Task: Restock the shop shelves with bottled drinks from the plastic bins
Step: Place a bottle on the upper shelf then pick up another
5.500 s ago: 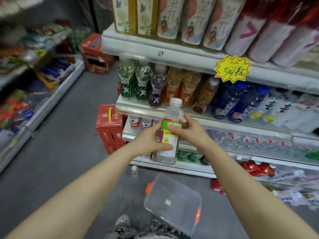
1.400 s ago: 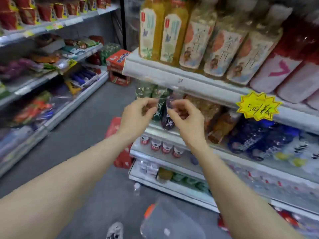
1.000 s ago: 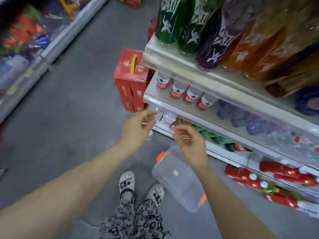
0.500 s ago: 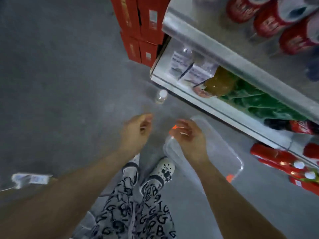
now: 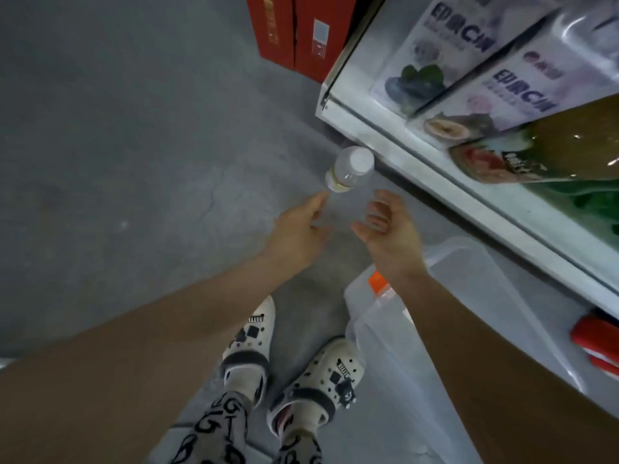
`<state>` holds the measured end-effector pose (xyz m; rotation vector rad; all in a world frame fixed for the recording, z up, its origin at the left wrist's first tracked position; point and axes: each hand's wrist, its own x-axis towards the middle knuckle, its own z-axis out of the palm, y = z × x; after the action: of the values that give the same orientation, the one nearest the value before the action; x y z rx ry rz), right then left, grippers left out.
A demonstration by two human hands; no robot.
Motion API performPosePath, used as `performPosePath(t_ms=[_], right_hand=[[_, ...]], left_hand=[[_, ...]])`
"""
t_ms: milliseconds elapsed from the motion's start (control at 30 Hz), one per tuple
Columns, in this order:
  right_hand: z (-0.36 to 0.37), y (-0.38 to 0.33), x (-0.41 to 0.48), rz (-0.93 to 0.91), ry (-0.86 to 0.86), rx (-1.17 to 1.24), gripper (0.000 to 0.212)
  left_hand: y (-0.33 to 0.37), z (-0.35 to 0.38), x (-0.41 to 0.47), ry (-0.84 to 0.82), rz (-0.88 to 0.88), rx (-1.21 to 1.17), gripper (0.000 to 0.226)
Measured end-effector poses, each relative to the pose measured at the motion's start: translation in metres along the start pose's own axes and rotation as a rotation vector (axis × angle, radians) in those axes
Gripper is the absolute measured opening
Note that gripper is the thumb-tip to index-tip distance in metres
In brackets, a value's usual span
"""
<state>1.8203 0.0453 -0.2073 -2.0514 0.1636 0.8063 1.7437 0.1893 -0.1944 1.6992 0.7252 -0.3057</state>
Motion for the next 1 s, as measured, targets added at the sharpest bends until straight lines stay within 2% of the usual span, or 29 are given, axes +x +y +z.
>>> performPosePath(t_ms=[200,433,567,767,800,900,1000], right_hand=[[0.017,0.014,0.058,-0.025,-0.014,-0.060,0.081],[0.036,0.014,0.094,-0.065,-0.038,-0.063,0.089],[0.034,0.019,0.097,-0.082,-0.045,-0.032,0.071],[0.029,0.018,0.079,0.009,-0.154,0.046,0.076],[0.027,0.016,0.074,0.043,-0.185,0.078,0.070],[0.019,0.012,0.053,0.090,-0.326,0.130,0.029],[0.016,0.007,0.026,0.136,-0.422,0.123,0.024]], left_hand=[[-0.029,0.023,0.051,-0.021,-0.030,-0.030,0.069],[-0.044,0.024,0.086,-0.100,-0.024,0.008,0.074],[-0.055,0.021,0.092,-0.130,-0.013,0.015,0.076],[-0.063,0.019,0.079,-0.157,-0.062,0.041,0.076],[-0.066,0.018,0.074,-0.157,-0.058,0.038,0.076],[-0.073,0.009,0.052,-0.195,-0.051,0.051,0.081],[-0.079,-0.002,0.024,-0.257,-0.078,-0.001,0.082]])
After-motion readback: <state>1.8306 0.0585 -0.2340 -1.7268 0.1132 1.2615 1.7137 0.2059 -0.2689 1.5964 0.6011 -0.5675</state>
